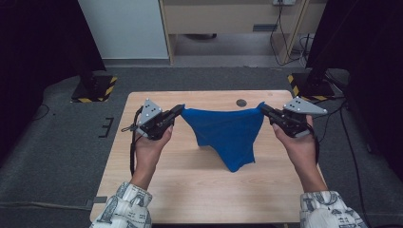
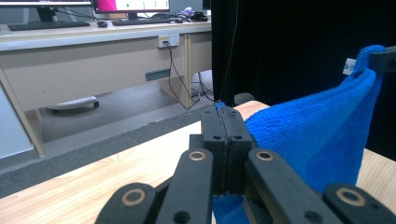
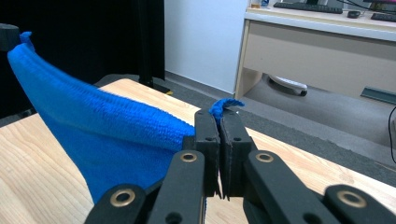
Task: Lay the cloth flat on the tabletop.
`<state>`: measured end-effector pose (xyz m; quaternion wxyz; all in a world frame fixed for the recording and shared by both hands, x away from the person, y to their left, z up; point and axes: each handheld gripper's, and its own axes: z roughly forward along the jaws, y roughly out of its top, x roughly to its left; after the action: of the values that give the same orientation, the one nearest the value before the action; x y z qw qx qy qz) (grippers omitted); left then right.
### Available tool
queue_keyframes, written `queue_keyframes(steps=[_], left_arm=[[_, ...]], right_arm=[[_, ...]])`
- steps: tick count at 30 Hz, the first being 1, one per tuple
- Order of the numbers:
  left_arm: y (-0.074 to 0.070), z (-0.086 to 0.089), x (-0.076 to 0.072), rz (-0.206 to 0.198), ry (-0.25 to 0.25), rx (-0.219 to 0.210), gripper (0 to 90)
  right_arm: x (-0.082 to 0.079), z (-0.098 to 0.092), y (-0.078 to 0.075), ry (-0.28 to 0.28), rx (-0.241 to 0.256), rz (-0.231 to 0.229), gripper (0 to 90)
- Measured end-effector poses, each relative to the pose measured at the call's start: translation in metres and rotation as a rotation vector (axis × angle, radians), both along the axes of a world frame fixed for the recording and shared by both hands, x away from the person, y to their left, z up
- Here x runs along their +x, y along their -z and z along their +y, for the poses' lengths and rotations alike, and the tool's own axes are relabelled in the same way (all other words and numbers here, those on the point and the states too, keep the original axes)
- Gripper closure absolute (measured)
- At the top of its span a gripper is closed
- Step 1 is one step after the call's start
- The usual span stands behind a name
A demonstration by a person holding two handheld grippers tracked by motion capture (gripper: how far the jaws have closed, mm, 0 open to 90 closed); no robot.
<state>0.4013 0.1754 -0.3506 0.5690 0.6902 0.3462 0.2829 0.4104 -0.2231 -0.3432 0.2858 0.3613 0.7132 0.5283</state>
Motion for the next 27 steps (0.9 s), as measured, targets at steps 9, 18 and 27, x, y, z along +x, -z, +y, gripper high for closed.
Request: queue_keyframes(steps=[9, 18, 27], left_arm=[[-0.001, 0.001, 0.005, 0.006, -0.014, 0.003, 89.6], [0.001, 0.001, 0.007, 0.004, -0.023, -0.013, 89.6], [0.005, -0.001, 0.011, 0.015, -0.016, -0.013, 89.6]], right_arm=[[0.002, 0.001, -0.002, 0.003, -0.004, -0.003, 87.7], [0.003, -0.001, -0.002, 0.010, 0.000, -0.013, 87.8], [0.006, -0.003, 0.000, 0.018, -0.006, -0.010, 87.9]])
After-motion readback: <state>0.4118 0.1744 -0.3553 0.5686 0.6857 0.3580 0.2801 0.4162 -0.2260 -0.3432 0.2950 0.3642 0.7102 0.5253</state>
